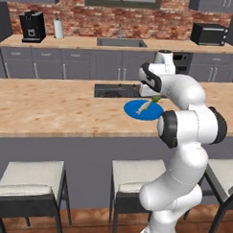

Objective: Take the lemon wedge from the fridge and place it on the plate with fish on the dining counter.

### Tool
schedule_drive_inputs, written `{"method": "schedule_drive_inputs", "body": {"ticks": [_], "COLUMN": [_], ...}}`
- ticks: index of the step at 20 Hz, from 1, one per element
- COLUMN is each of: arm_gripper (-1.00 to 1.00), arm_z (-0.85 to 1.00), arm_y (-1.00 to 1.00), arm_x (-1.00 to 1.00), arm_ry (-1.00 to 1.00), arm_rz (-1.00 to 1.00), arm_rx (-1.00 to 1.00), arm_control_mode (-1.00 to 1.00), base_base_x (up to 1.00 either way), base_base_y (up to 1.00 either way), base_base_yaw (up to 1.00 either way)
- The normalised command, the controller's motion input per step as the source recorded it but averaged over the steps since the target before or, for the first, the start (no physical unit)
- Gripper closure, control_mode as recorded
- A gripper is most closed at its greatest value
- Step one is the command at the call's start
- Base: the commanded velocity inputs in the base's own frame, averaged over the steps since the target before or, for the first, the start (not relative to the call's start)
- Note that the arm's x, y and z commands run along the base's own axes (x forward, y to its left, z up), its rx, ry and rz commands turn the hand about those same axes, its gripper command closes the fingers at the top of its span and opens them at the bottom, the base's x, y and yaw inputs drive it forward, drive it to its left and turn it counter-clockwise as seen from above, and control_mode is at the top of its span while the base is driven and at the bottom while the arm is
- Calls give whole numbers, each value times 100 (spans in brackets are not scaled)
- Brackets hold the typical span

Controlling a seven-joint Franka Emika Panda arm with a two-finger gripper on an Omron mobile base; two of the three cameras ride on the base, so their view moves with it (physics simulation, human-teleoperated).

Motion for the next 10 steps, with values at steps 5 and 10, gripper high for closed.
{"method": "schedule_drive_inputs", "body": {"ticks": [5, 10], "arm_gripper": [100, 100], "arm_z": [-24, -36], "arm_y": [9, 2], "arm_x": [37, 4], "arm_ry": [0, -3], "arm_rz": [0, 0], "arm_rx": [0, -1], "arm_control_mode": [-100, -100], "base_base_x": [0, 0], "base_base_y": [0, 0], "base_base_yaw": [0, 0]}}
